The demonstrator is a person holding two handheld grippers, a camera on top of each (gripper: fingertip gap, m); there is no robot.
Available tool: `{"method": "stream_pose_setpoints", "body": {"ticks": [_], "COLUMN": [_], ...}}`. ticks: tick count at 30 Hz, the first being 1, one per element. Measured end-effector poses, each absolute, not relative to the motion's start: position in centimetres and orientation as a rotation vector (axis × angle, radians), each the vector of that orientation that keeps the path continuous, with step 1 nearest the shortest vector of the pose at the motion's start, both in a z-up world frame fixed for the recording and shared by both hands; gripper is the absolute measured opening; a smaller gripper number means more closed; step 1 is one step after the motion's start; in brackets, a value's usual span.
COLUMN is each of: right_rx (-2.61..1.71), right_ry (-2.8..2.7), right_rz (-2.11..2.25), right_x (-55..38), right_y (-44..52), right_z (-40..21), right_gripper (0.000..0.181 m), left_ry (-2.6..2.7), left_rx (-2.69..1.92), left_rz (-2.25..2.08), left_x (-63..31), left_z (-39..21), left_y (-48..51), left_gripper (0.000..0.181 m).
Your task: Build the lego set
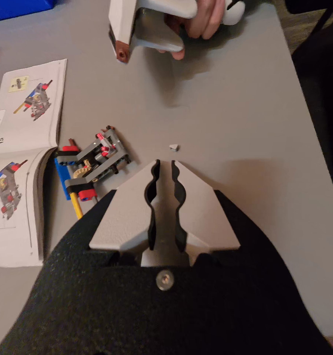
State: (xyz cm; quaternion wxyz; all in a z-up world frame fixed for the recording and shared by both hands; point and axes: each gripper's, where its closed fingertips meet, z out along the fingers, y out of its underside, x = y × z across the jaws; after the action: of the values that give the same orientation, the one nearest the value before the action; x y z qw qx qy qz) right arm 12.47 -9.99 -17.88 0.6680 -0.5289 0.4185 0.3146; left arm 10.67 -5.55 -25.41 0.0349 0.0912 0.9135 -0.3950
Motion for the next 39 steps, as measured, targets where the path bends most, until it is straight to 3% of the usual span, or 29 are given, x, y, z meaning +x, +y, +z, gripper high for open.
{"method": "stream_pose_setpoints", "body": {"ticks": [9, 39], "right_rx": [-1.187, -1.200], "right_ry": [0.940, 0.941], "right_rz": [0.708, 0.695], "right_x": [12.5, 12.4], "right_y": [-10.0, -9.9], "right_z": [-17.8, -17.9], "right_gripper": [0.000, 0.000], "left_ry": [2.783, 2.783], "left_rx": [0.358, 0.275], "left_rz": [-1.213, -1.260], "left_x": [9.1, 9.3], "left_z": [-25.0, -25.0], "left_y": [-7.0, -6.8], "left_gripper": [0.001, 0.000]}}
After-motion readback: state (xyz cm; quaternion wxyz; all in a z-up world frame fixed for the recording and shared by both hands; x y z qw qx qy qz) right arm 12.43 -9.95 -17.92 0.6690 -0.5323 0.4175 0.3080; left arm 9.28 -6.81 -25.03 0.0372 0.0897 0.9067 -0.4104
